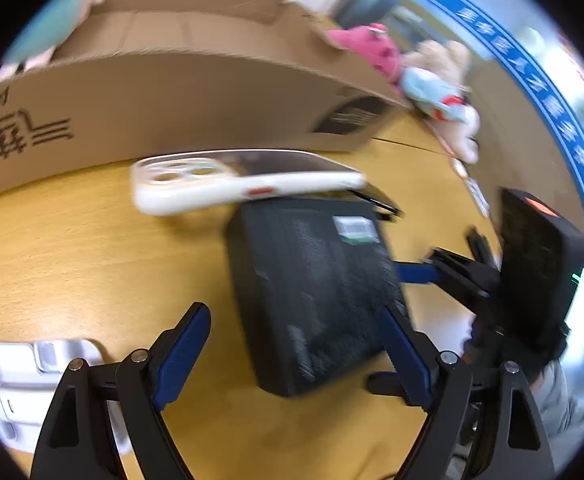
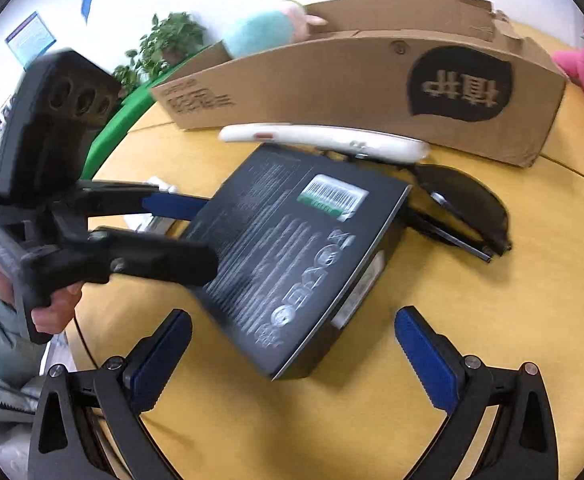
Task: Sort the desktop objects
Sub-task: 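Grasp the black product box with both tools from the table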
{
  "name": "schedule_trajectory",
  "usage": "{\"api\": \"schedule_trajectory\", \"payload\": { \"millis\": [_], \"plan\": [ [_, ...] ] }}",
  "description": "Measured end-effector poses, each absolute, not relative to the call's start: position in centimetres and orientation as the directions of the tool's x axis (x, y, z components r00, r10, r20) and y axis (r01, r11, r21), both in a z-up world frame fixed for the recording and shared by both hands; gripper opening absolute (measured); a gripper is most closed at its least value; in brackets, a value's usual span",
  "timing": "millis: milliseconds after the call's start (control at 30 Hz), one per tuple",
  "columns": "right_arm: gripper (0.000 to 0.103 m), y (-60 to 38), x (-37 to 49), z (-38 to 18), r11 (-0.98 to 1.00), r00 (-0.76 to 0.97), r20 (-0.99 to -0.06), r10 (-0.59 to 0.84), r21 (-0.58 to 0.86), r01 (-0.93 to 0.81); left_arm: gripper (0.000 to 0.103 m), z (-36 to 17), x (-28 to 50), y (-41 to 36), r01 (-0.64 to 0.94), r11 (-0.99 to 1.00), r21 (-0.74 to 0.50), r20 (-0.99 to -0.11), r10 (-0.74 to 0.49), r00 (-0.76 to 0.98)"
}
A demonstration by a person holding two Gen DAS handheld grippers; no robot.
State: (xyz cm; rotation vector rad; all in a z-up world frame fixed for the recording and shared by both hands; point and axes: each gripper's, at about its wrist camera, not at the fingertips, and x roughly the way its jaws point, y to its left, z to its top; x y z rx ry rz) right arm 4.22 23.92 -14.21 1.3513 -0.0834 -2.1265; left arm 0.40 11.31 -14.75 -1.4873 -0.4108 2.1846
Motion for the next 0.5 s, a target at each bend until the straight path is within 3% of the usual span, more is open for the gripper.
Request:
{"api": "schedule_trajectory", "payload": {
  "millis": [133, 267, 367, 500],
  "plan": [
    [0.103, 22.7, 3.8, -13.8, -0.785, -0.281, -0.782, -0.556, 0.383, 0.487, 0.086, -15.7, -0.8, 11.8, -0.214, -0.785, -0.581, -0.735, 0.619, -0.277],
    [0.103, 22.3, 4.6, -13.4, -0.749, -0.254, -0.762, -0.595, 0.412, 0.52, 0.086, -15.4, 0.5, 11.9, -0.249, -0.818, -0.519, -0.774, 0.573, -0.27],
    [0.103, 23.5, 5.7, -12.5, -0.721, -0.265, -0.722, -0.639, 0.444, 0.531, 0.074, -15.6, 2.0, 11.4, -0.251, -0.795, -0.553, -0.766, 0.603, -0.223],
    [0.103, 23.3, 6.1, -12.9, -0.755, -0.288, -0.764, -0.577, 0.364, 0.546, 0.073, -15.5, 2.9, 10.5, -0.2, -0.803, -0.561, -0.765, 0.595, -0.246]
  ]
}}
